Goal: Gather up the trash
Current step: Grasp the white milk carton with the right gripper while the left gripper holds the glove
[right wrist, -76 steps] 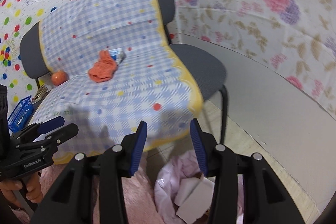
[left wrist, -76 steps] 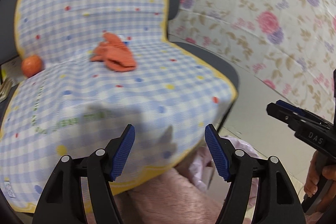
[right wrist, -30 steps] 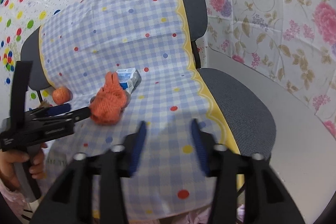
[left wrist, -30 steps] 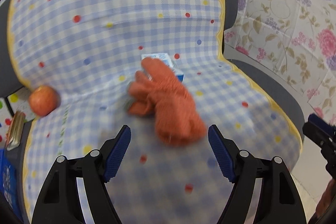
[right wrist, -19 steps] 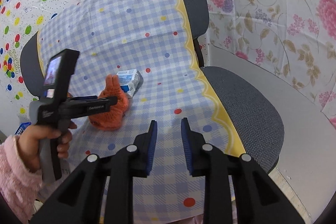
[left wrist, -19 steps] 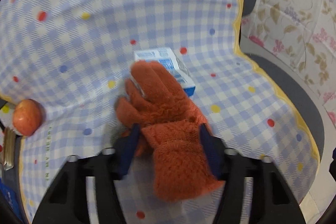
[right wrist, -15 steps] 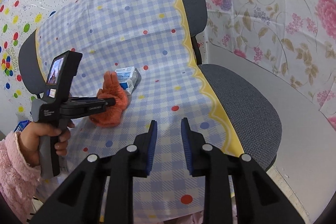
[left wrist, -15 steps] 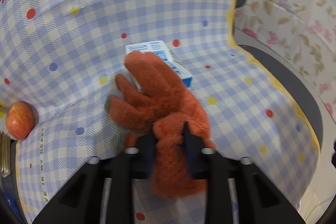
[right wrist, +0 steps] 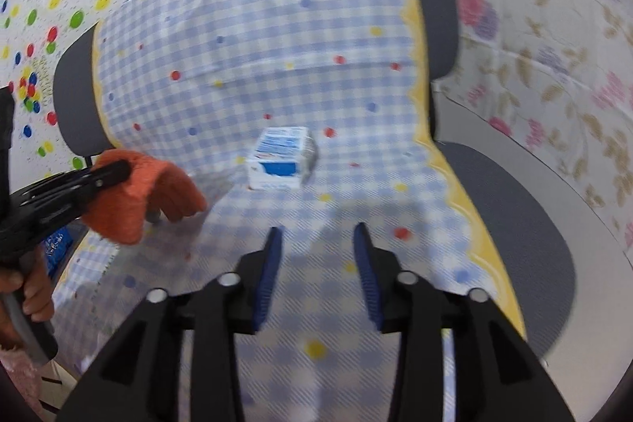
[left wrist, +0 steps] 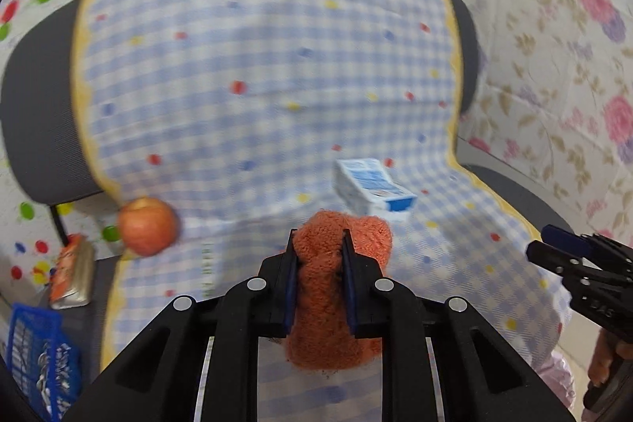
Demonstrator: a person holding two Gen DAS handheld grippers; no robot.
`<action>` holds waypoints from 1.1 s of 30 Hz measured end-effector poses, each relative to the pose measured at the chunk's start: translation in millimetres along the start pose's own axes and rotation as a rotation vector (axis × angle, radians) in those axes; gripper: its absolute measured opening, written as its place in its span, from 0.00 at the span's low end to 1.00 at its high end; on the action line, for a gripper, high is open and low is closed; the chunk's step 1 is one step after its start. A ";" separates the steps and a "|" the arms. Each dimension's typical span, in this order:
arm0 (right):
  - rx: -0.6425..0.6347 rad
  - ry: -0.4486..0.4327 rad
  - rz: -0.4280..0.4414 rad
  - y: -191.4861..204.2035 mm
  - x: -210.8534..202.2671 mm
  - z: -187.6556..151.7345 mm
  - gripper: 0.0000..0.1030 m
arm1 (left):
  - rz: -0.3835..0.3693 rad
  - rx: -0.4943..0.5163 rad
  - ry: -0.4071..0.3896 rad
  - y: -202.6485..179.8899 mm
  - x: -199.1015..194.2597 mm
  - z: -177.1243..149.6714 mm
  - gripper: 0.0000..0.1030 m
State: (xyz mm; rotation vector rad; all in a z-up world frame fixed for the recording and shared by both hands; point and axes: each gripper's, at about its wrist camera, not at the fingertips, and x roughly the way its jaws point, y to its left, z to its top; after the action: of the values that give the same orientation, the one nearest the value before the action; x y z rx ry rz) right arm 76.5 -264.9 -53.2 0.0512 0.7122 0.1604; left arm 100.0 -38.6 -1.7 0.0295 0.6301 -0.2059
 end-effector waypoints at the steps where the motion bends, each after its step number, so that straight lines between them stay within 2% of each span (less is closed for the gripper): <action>1: -0.011 0.000 0.007 5.9 9.0 5.7 0.53 | 0.007 -0.006 -0.004 5.0 -2.4 -0.3 0.19; 3: -0.026 0.011 0.014 13.4 23.6 13.7 0.67 | 0.025 -0.018 -0.009 15.7 -4.2 -2.3 0.19; 4: -0.026 0.015 0.017 17.6 34.6 19.5 0.71 | 0.028 -0.026 -0.007 21.3 -2.9 -3.4 0.19; 6: -0.025 0.027 0.027 23.2 50.0 26.3 0.71 | 0.035 -0.036 -0.002 28.8 0.2 -5.9 0.19; 9: -0.040 0.047 0.016 33.6 78.0 37.1 0.79 | 0.048 -0.047 0.003 38.6 5.3 -10.1 0.19; 13: -0.058 0.093 -0.008 44.4 114.3 45.6 0.80 | 0.067 -0.061 0.013 47.0 13.9 -14.4 0.19; 16: -0.027 0.158 -0.034 42.5 146.5 49.8 0.80 | 0.051 -0.080 0.025 50.7 18.7 -16.0 0.19; 24: 0.031 0.200 -0.027 42.5 180.2 58.4 0.80 | 0.053 -0.105 0.045 57.7 26.1 -17.6 0.20; 27: 0.083 0.202 -0.007 37.5 185.7 60.4 0.78 | 0.059 -0.109 0.050 56.3 26.7 -18.5 0.20; 28: 0.091 0.195 -0.009 36.4 185.4 60.8 0.69 | 0.063 -0.106 0.051 54.8 26.7 -19.0 0.20; 33: 0.058 0.147 -0.007 41.8 159.7 58.5 0.68 | 0.061 -0.100 0.047 48.7 19.7 -20.0 0.20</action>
State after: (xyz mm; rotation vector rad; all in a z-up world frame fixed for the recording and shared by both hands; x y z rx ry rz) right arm 228.4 -197.1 -108.0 0.0934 0.8641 0.1380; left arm 113.6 7.3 -31.2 -0.0431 0.6851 -0.1150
